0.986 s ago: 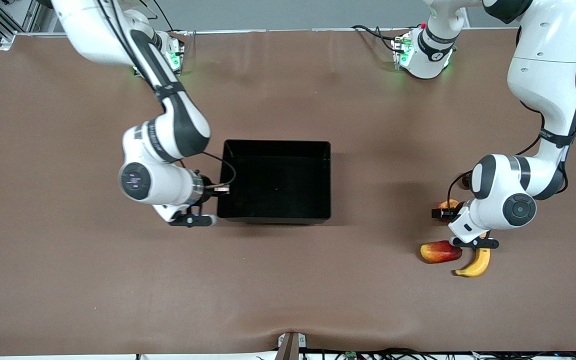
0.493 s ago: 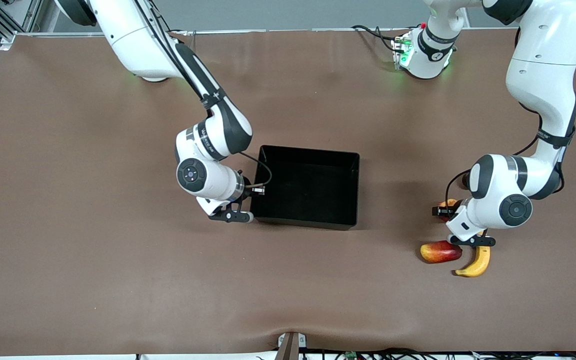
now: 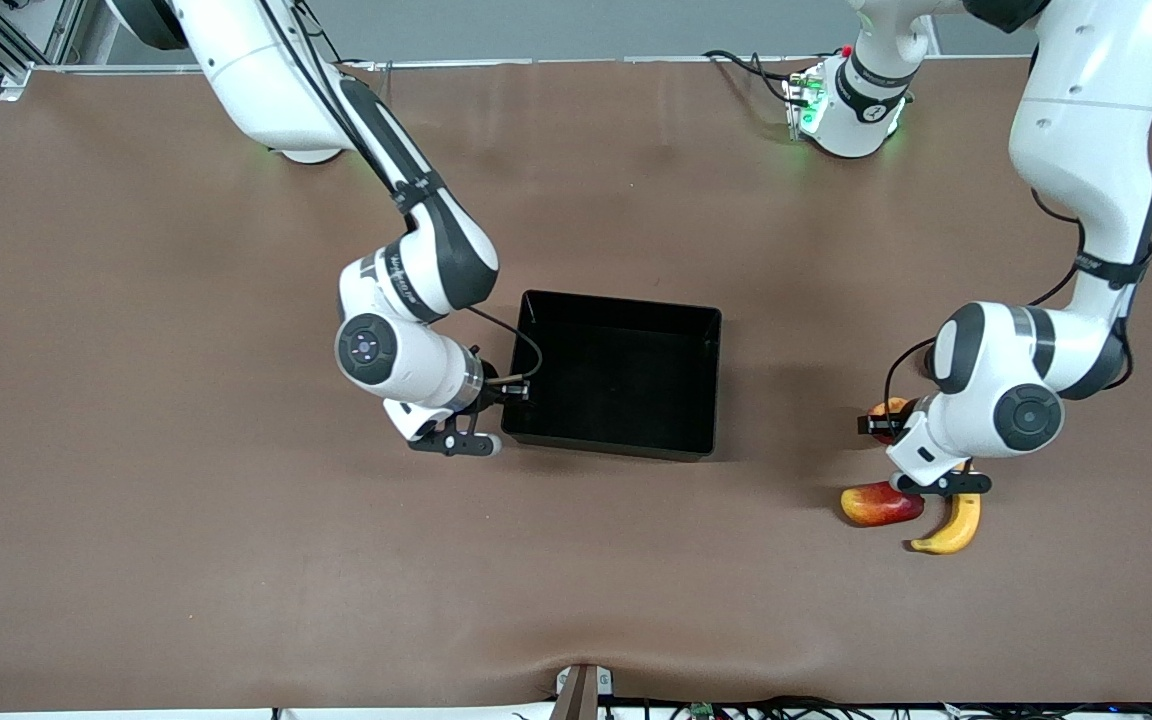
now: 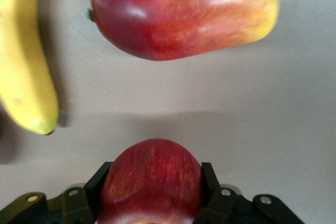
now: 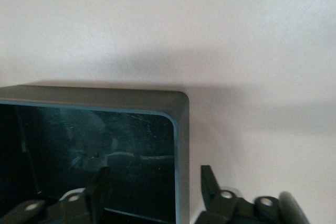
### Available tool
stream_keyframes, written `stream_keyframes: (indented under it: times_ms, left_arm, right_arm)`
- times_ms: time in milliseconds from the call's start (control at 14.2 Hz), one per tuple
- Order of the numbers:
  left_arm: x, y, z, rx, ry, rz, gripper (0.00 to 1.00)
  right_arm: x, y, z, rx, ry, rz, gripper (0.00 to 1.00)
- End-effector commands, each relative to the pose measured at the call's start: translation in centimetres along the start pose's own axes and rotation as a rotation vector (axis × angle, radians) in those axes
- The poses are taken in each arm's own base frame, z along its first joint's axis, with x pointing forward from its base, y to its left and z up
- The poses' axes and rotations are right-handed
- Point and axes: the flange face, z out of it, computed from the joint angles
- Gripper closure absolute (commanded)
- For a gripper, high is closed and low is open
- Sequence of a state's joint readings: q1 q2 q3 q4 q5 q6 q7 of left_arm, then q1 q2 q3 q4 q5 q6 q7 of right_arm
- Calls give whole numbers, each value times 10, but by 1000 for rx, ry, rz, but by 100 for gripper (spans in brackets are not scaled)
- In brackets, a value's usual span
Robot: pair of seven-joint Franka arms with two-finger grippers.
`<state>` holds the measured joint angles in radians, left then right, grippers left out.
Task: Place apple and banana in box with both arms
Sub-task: 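Grasp the red apple with the left gripper while the right gripper withdraws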
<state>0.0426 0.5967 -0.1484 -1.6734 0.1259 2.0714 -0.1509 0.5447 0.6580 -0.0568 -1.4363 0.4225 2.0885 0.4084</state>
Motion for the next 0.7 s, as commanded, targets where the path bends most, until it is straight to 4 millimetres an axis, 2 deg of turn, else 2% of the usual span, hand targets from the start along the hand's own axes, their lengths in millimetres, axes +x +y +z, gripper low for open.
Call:
stream_keyframes:
  times_ms: [0,141,282,352,493,634]
  left_arm:
    - [-12,17,-55,-13,25,-11,100]
    - [-17,44,-83,-28,64,-42,100]
    - [-21,72,-98,-48,66,-83,100]
    - [-24,86,-101,-57,66,-109,100]
    - [-30,113,-110,-78,75,-143,100]
    - [-35,132,-113,-89,75,-172,100]
  right_arm:
    - [27,22,-66,24,-19,34,0]
    - [45,49,-108,-62,78,12,0]
    - [46,65,-155,-133,160,-8,0]
    - [45,73,-172,-153,173,-4,0]
    - [49,105,-214,-170,164,42,0]
    - [45,127,-255,-163,171,78,0]
